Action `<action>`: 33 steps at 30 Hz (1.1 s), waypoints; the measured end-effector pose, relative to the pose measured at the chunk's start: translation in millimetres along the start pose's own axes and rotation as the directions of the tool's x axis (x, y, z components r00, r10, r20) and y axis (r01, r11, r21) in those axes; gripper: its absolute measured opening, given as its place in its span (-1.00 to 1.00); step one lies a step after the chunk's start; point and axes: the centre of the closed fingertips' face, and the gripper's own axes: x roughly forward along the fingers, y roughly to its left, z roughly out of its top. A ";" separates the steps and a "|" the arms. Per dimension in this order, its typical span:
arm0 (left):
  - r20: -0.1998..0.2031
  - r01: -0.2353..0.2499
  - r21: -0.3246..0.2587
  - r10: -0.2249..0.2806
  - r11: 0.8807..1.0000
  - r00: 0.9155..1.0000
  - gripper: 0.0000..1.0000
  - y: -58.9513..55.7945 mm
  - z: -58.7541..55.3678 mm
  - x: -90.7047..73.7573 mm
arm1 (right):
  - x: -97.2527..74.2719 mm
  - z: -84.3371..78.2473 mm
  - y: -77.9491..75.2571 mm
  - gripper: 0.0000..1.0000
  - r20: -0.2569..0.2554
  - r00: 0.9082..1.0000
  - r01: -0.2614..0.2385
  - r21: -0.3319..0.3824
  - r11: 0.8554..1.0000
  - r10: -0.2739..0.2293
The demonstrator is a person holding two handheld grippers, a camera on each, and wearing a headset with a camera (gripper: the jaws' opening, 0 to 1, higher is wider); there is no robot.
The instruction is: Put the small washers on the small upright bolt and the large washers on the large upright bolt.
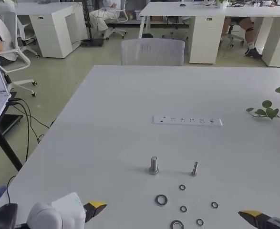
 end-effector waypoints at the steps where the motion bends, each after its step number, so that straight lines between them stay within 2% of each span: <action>1: 0.000 0.000 -0.001 0.000 1.000 1.000 0.90 0.3 -0.1 0.1 | 0.3 0.4 -0.2 0.89 0.000 1.000 0.000 -0.001 1.000 0.000; 14: -0.006 0.006 0.006 -0.006 1.000 1.000 0.89 -0.3 -0.9 1.9 | 7.0 3.7 -3.9 0.80 -0.024 1.000 -0.002 -0.018 1.000 0.002; 27: -0.010 0.001 0.021 -0.001 1.000 1.000 0.86 -1.0 -0.7 0.9 | 13.5 8.1 -15.0 0.67 -0.060 0.998 0.006 -0.048 0.999 -0.009; 33: -0.011 -0.003 0.026 0.004 1.000 1.000 0.85 0.6 -1.5 0.5 | 18.0 7.9 -21.5 0.54 -0.101 0.995 0.006 -0.079 0.997 -0.014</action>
